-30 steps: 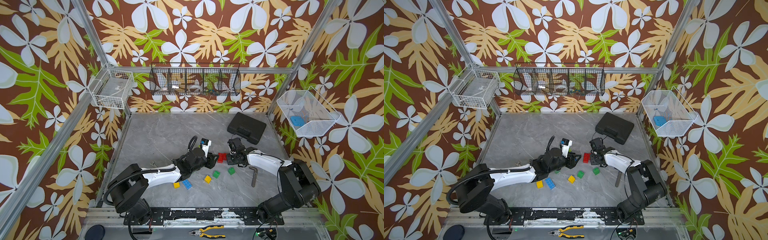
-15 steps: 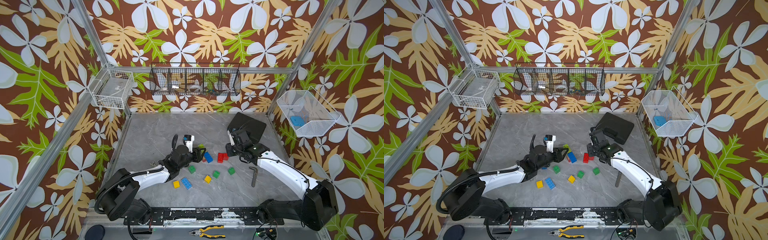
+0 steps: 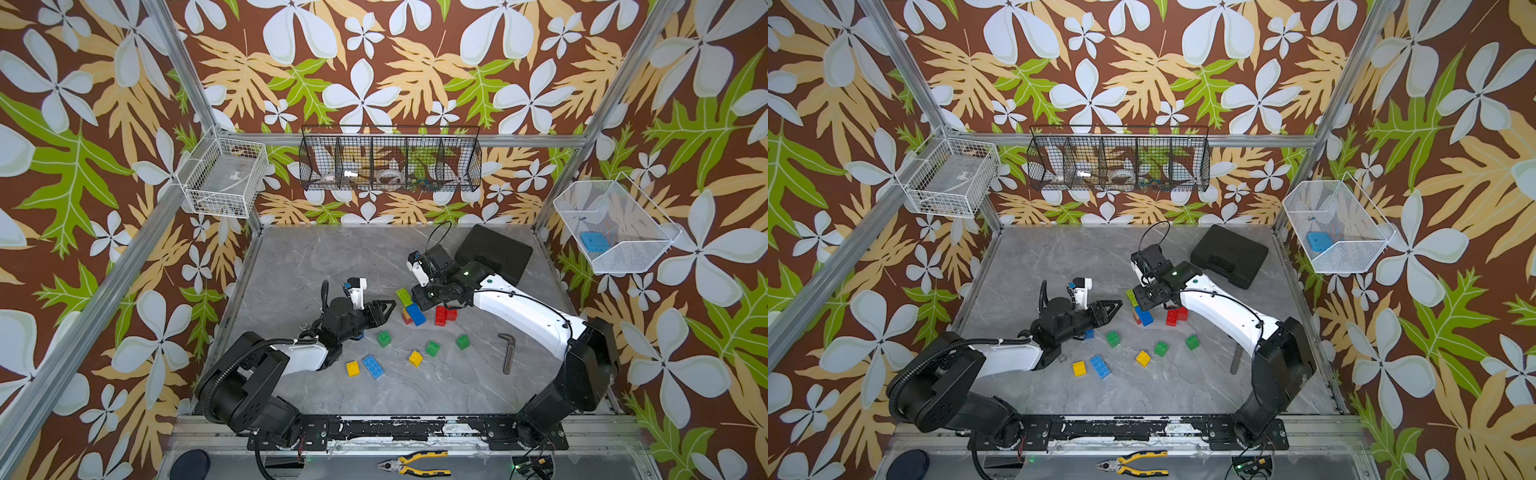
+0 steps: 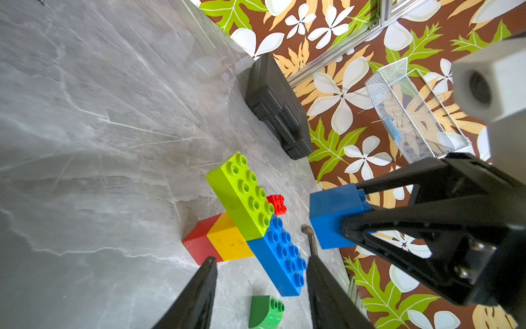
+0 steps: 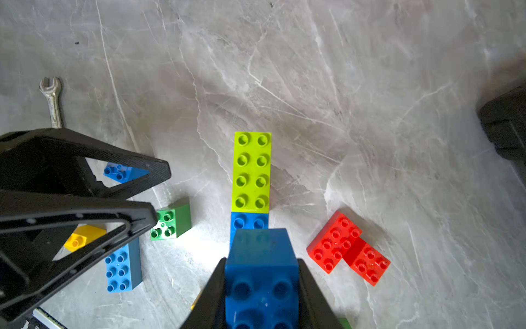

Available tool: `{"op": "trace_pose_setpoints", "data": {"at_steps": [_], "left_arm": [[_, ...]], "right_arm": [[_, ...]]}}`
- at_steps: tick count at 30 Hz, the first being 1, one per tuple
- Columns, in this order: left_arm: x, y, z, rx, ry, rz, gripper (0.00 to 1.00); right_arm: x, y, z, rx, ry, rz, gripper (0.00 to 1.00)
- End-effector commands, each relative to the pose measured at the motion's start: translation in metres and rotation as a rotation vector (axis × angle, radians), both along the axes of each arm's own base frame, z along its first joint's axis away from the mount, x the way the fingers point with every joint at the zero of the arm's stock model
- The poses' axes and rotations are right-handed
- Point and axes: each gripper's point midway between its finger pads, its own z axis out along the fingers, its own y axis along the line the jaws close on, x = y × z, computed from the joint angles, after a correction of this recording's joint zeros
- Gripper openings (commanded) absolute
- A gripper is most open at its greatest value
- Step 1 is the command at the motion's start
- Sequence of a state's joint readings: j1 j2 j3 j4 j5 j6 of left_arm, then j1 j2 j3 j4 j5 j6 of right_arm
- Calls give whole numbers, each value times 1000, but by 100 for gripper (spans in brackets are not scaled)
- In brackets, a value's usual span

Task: Assemble a fork with lego
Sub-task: Pick up the lego brick from the center of the board, then assemble the lego brick with the lego brick.

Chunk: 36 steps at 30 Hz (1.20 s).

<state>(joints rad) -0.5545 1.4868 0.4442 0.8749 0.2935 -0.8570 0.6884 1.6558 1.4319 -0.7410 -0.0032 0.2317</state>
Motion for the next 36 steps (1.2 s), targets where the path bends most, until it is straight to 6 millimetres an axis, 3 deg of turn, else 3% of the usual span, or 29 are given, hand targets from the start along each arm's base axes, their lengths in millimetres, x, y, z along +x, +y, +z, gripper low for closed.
{"op": "trace_pose_setpoints", "data": {"at_steps": [1,9,22,36], "left_arm": [[2,-3,6,-5,-28,-15,53],[4,-6,1,-1,-18,-22,53],[5,-5,0,28,-20,-26,53],[4,-6,2,37,-23,-37,53]], "right_arm": [[-6,-1,-5,-18,53,-20,26],[-6,16,-17,-63,65,-29,24],[5,27,-19,-77,61,27,22],[8,19,-27,-132,55,9,20]]}}
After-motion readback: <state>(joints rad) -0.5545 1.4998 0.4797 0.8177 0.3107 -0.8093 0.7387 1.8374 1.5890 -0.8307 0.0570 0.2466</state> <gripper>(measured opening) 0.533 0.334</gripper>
